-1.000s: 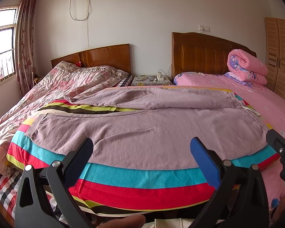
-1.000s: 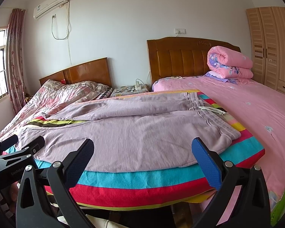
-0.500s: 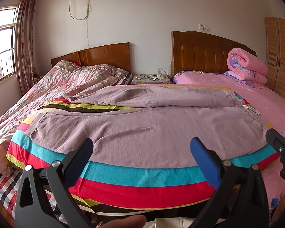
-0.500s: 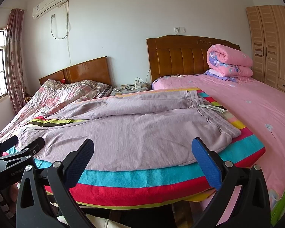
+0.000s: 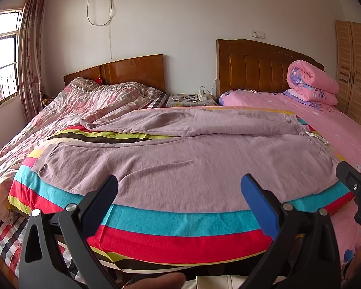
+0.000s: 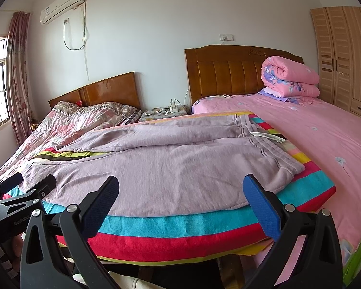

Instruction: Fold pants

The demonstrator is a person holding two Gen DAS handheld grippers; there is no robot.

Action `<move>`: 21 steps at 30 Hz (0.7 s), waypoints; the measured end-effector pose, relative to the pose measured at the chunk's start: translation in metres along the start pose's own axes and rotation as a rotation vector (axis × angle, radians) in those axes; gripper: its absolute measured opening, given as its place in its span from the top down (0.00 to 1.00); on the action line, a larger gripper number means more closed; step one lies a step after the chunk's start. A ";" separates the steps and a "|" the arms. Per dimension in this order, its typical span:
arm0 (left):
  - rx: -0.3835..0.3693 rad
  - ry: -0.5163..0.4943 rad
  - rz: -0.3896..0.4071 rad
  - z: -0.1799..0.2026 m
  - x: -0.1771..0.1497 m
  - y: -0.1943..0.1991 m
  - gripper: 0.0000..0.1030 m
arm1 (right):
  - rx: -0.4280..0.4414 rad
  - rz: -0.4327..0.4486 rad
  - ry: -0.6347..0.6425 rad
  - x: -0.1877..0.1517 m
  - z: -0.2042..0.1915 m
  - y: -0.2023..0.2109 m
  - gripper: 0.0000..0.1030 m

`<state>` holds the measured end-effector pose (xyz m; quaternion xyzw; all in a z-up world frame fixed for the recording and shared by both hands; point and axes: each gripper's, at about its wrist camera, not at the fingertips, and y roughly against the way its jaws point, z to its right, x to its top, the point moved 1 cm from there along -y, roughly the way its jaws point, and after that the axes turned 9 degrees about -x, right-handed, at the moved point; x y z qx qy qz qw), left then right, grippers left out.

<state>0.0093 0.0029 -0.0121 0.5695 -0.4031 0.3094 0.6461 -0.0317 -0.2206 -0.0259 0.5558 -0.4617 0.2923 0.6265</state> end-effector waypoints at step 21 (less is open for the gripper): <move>0.005 0.003 -0.002 0.000 0.000 0.000 0.01 | -0.001 -0.003 -0.001 0.001 0.000 -0.001 0.04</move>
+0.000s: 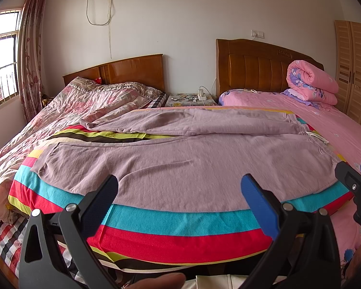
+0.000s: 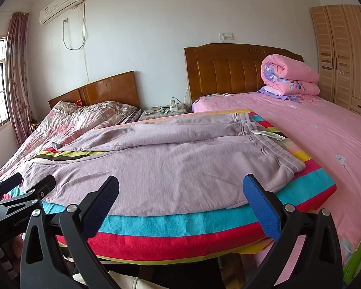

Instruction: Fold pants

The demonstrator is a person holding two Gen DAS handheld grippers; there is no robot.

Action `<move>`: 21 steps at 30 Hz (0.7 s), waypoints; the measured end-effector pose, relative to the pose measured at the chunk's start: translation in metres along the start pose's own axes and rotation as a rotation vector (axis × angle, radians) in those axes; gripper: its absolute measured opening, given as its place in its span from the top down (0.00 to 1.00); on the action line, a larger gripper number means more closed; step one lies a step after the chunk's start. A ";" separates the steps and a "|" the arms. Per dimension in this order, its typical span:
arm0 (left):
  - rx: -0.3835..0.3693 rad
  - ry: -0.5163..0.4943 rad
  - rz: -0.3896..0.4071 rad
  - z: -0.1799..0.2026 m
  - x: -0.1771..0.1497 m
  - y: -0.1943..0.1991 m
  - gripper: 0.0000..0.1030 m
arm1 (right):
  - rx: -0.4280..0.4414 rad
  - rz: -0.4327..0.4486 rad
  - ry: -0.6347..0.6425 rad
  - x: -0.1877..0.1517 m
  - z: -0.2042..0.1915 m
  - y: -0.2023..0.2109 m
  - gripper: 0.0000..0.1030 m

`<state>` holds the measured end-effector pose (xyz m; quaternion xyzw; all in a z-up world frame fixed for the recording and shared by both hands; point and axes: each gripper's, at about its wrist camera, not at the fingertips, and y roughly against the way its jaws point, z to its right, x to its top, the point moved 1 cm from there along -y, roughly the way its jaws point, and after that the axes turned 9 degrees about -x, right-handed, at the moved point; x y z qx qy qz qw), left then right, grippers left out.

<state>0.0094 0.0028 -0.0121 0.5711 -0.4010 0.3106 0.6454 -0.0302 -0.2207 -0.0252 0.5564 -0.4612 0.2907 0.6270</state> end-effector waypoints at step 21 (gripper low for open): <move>-0.308 -0.120 -0.337 0.033 -0.023 -0.060 0.01 | 0.012 -0.075 0.116 0.076 0.022 -0.110 0.04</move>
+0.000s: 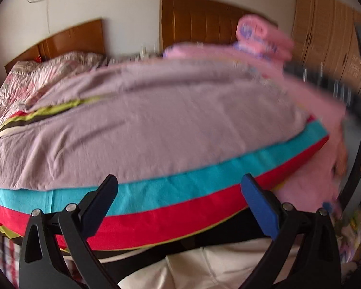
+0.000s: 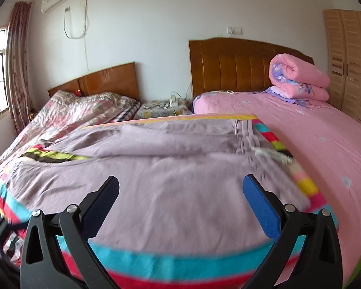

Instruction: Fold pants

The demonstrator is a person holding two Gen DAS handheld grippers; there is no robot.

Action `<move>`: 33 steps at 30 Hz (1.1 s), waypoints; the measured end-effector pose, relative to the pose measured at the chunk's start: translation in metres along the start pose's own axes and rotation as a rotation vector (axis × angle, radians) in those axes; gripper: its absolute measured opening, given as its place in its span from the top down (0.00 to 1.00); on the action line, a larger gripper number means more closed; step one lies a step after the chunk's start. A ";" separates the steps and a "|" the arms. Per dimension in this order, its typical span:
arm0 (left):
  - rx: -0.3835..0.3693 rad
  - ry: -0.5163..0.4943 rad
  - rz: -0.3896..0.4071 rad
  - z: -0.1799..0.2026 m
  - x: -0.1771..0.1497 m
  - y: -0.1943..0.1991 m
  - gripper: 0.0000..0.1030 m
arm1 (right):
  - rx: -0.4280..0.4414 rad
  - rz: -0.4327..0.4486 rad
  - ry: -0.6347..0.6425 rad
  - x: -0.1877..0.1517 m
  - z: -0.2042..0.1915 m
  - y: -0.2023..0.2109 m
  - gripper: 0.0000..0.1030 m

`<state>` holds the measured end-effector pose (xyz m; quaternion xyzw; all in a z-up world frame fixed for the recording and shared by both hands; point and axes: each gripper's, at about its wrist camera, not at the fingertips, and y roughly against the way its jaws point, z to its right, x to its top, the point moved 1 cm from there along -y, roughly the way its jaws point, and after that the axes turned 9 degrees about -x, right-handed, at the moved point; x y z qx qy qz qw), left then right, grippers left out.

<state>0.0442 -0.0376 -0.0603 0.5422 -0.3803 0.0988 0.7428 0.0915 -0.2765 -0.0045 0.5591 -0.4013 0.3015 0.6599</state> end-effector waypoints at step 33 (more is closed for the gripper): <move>-0.347 0.695 -0.208 -0.235 0.286 -0.243 0.33 | 0.355 -0.201 0.724 0.135 -0.087 -0.300 0.87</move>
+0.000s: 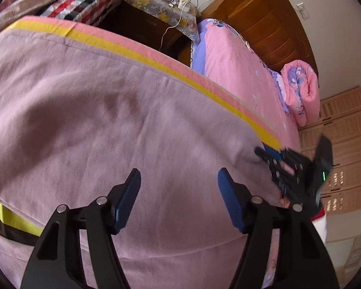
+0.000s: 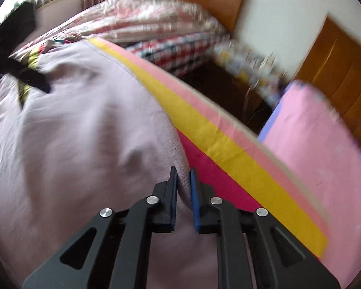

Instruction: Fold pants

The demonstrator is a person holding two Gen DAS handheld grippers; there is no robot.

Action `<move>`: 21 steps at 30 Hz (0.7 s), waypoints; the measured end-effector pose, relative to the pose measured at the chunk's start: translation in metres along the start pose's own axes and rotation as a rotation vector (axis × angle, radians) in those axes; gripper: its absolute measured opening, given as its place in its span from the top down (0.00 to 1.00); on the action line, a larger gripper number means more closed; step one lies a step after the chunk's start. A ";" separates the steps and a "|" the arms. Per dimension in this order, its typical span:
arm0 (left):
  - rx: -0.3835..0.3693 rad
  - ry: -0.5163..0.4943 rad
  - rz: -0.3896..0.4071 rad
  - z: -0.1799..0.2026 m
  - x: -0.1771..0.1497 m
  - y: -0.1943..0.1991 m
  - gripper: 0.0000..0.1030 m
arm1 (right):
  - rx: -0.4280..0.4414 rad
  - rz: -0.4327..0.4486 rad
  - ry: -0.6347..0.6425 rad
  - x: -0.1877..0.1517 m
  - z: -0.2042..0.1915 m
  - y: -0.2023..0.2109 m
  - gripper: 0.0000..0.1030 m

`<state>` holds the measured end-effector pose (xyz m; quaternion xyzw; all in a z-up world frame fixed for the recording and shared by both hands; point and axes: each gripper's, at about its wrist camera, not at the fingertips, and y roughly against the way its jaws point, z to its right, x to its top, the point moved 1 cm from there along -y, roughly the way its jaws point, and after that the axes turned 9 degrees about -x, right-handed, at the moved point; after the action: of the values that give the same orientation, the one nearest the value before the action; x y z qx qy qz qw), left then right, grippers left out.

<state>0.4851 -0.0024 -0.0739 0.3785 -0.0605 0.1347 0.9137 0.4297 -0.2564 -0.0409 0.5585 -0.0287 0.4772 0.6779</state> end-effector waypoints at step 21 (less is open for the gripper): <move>-0.032 0.037 0.051 -0.038 -0.118 0.023 0.56 | -0.018 0.096 -0.909 -0.202 -0.110 0.175 0.42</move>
<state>0.3655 0.0161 -0.1101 0.3595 -0.0555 0.1639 0.9170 0.1463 -0.3082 -0.0698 0.7034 -0.3532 0.2143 0.5784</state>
